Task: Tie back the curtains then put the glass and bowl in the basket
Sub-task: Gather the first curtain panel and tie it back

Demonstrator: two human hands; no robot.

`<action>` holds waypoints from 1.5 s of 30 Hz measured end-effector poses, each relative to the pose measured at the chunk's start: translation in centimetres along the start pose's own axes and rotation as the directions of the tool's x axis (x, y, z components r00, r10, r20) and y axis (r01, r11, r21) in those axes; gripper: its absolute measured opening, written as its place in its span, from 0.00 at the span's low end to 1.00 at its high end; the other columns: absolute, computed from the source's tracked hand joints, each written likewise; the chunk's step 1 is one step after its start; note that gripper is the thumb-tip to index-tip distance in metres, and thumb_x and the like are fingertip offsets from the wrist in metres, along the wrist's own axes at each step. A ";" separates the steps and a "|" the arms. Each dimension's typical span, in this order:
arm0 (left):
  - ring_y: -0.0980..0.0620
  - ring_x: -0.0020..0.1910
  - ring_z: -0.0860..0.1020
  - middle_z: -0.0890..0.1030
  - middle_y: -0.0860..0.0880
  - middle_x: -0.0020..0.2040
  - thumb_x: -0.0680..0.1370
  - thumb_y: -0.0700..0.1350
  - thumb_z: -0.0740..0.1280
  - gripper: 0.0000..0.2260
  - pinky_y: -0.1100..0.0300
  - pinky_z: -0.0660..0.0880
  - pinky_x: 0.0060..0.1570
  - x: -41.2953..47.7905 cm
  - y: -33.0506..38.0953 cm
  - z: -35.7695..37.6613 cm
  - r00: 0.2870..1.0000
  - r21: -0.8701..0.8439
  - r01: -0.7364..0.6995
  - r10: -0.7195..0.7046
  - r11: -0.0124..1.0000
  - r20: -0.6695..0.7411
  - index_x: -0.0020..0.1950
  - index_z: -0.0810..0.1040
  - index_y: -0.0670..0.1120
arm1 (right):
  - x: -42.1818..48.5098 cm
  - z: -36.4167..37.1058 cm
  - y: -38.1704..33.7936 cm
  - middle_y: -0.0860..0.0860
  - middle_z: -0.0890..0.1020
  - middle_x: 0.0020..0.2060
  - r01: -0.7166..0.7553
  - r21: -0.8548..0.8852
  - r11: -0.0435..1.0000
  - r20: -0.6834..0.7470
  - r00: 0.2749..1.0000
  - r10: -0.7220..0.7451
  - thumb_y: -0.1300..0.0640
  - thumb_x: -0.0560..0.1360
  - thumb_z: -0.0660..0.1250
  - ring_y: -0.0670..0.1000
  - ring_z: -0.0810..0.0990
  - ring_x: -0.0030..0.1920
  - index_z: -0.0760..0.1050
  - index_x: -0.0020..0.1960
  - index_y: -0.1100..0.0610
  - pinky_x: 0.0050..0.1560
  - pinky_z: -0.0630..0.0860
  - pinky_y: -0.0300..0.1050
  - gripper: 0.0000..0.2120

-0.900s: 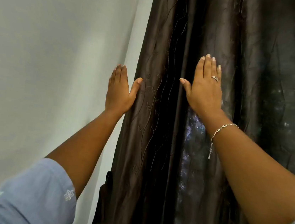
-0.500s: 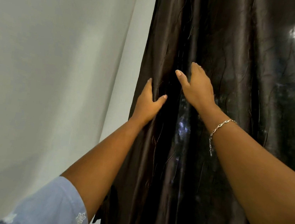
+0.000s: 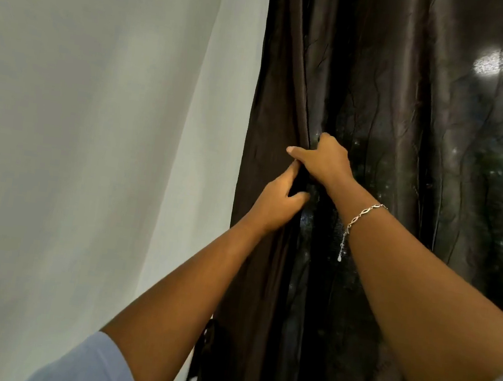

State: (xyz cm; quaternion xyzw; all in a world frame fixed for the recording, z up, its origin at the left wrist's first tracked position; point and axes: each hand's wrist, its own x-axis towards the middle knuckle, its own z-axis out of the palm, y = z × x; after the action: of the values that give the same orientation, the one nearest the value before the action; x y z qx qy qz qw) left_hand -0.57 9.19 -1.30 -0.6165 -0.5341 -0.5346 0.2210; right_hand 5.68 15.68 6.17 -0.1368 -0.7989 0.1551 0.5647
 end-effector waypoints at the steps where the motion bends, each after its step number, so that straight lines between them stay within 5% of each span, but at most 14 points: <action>1: 0.48 0.69 0.67 0.67 0.43 0.71 0.70 0.43 0.59 0.34 0.62 0.64 0.65 0.1 0.2 0.4 1.000 -0.033 0.011 -0.010 0.999 0.009 0.75 0.56 0.41 | -0.1 0.0 0.3 0.59 0.75 0.53 -0.009 0.025 1.000 0.015 1.000 0.009 0.50 0.75 0.66 0.60 0.74 0.58 0.69 0.58 0.63 0.49 0.71 0.49 0.19; 3: 0.49 0.63 0.73 0.73 0.42 0.65 0.67 0.42 0.58 0.31 0.58 0.70 0.63 0.0 0.6 1.4 1.000 -0.094 0.012 -0.012 0.996 -0.001 0.71 0.63 0.38 | 0.3 0.1 1.1 0.57 0.74 0.42 -0.047 0.042 0.998 0.007 0.999 0.046 0.57 0.76 0.63 0.59 0.75 0.48 0.71 0.44 0.62 0.39 0.69 0.44 0.08; 6: 0.54 0.58 0.75 0.77 0.46 0.60 0.69 0.40 0.57 0.25 0.62 0.71 0.61 -0.3 0.5 2.5 0.991 -0.142 -0.024 0.005 0.990 -0.134 0.66 0.71 0.38 | 0.8 -0.7 2.5 0.52 0.67 0.31 -0.062 -0.006 0.998 -0.081 0.995 0.061 0.65 0.76 0.58 0.54 0.70 0.39 0.62 0.31 0.58 0.35 0.63 0.42 0.15; 9: 0.50 0.69 0.68 0.72 0.44 0.68 0.76 0.36 0.60 0.20 0.57 0.64 0.70 -0.2 0.1 2.6 0.970 -0.112 -0.018 -0.010 0.994 -0.242 0.68 0.70 0.40 | 1.1 -3.3 4.7 0.58 0.71 0.41 -0.032 -0.055 0.998 -0.154 0.988 0.023 0.64 0.78 0.57 0.53 0.69 0.46 0.70 0.44 0.63 0.42 0.63 0.42 0.06; 11: 0.50 0.72 0.64 0.67 0.45 0.71 0.79 0.36 0.59 0.20 0.57 0.60 0.72 0.0 0.3 2.6 0.965 -0.110 0.016 -0.044 0.994 -0.260 0.71 0.66 0.42 | 1.6 -5.9 6.3 0.63 0.73 0.55 -0.032 -0.091 0.995 -0.213 0.977 0.012 0.65 0.79 0.55 0.58 0.73 0.55 0.69 0.60 0.68 0.50 0.66 0.46 0.13; 14: 0.52 0.74 0.60 0.62 0.47 0.74 0.80 0.41 0.59 0.22 0.63 0.57 0.70 0.6 1.1 3.0 0.960 -0.043 0.060 -0.070 0.997 -0.270 0.74 0.60 0.44 | 3.4 -10.7 9.0 0.64 0.67 0.68 -0.125 -0.090 0.988 -0.261 0.960 0.097 0.64 0.79 0.53 0.61 0.67 0.67 0.62 0.68 0.69 0.62 0.64 0.47 0.18; 19: 0.53 0.74 0.59 0.59 0.49 0.75 0.80 0.45 0.59 0.23 0.71 0.54 0.63 2.1 2.9 3.7 0.953 0.061 0.076 -0.054 0.995 -0.300 0.75 0.58 0.46 | 5.4 -20.0 15.7 0.66 0.57 0.73 -0.285 -0.109 0.952 -0.344 0.910 0.233 0.63 0.81 0.51 0.62 0.56 0.73 0.54 0.73 0.70 0.71 0.50 0.48 0.22; 26: 0.52 0.75 0.57 0.57 0.47 0.76 0.80 0.47 0.59 0.26 0.70 0.53 0.64 3.3 5.6 5.4 0.956 0.096 0.055 -0.024 0.994 -0.291 0.75 0.55 0.44 | 1.5 -31.0 21.5 0.71 0.65 0.67 -0.489 -0.116 0.865 -0.517 0.773 0.368 0.67 0.79 0.53 0.67 0.63 0.68 0.61 0.67 0.76 0.68 0.59 0.57 0.18; 30: 0.51 0.74 0.58 0.58 0.46 0.76 0.79 0.49 0.60 0.27 0.67 0.54 0.66 3.7 6.7 6.9 0.957 0.079 0.051 -0.027 0.996 -0.289 0.75 0.55 0.44 | -0.8 -32.0 21.1 0.70 0.70 0.62 -0.454 -0.114 0.884 -0.531 0.780 0.332 0.68 0.77 0.58 0.68 0.68 0.64 0.65 0.64 0.74 0.63 0.65 0.59 0.17; 35: 0.52 0.74 0.58 0.59 0.46 0.75 0.78 0.49 0.62 0.28 0.59 0.55 0.72 4.4 8.3 9.1 0.965 -0.063 0.022 -0.037 0.998 -0.258 0.75 0.56 0.43 | -2.7 -27.9 18.7 0.66 0.74 0.62 -0.246 -0.110 0.963 -0.388 0.902 0.187 0.66 0.75 0.63 0.63 0.73 0.62 0.68 0.65 0.70 0.58 0.69 0.50 0.19; 42: 0.52 0.74 0.59 0.60 0.48 0.75 0.78 0.50 0.63 0.27 0.54 0.57 0.73 5.1 12.4 11.1 0.973 -0.241 -0.053 -0.003 0.969 -0.229 0.74 0.59 0.45 | -5.4 -20.1 13.4 0.62 0.77 0.60 -0.065 -0.188 0.980 -0.239 0.971 0.019 0.65 0.75 0.61 0.61 0.74 0.62 0.70 0.65 0.63 0.56 0.68 0.45 0.18; 45: 0.52 0.74 0.60 0.60 0.49 0.75 0.77 0.53 0.62 0.28 0.57 0.57 0.70 5.4 13.2 11.6 0.981 -0.283 -0.006 -0.050 0.959 -0.190 0.75 0.58 0.47 | -6.4 -17.7 11.4 0.62 0.78 0.57 0.002 -0.186 0.983 -0.171 0.985 -0.035 0.67 0.73 0.58 0.63 0.75 0.59 0.69 0.65 0.59 0.55 0.73 0.50 0.21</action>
State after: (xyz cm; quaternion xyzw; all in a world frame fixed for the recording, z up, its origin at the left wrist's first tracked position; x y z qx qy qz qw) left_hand 15.36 16.84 3.61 -0.5803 -0.4351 -0.6655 0.1763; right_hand 24.95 25.23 1.63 -0.1944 -0.7588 0.0623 0.6185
